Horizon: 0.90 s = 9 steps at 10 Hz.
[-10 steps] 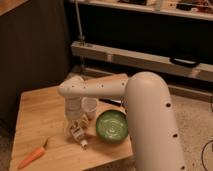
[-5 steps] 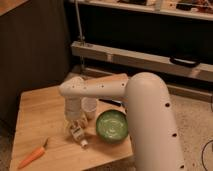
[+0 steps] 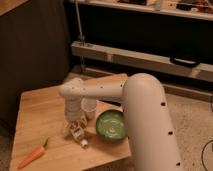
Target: Place the bottle in the ceramic bowl
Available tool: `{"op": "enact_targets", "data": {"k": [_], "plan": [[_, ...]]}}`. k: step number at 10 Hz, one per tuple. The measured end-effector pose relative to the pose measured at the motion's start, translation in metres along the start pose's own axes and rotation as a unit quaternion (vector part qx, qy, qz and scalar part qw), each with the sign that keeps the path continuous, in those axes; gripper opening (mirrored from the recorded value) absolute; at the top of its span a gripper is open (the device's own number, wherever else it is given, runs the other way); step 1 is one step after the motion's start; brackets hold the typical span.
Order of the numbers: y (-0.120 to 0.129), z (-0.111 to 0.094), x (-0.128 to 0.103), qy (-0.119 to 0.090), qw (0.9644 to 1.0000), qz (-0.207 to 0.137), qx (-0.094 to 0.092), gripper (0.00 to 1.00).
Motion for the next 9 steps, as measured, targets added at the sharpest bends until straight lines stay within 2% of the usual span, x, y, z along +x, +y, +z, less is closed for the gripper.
{"op": "enact_targets", "data": {"k": [7,8,9], "plan": [[0.0015,0.0066,0.0025,-0.009,0.9999,0.002,-0.006,0.74],[0.0017,0.0063,0.0025,-0.009,0.9999,0.002,-0.006,0.67],[0.0039,0.0058,0.0020,-0.009,0.9999,0.002,-0.009,0.56]]}}
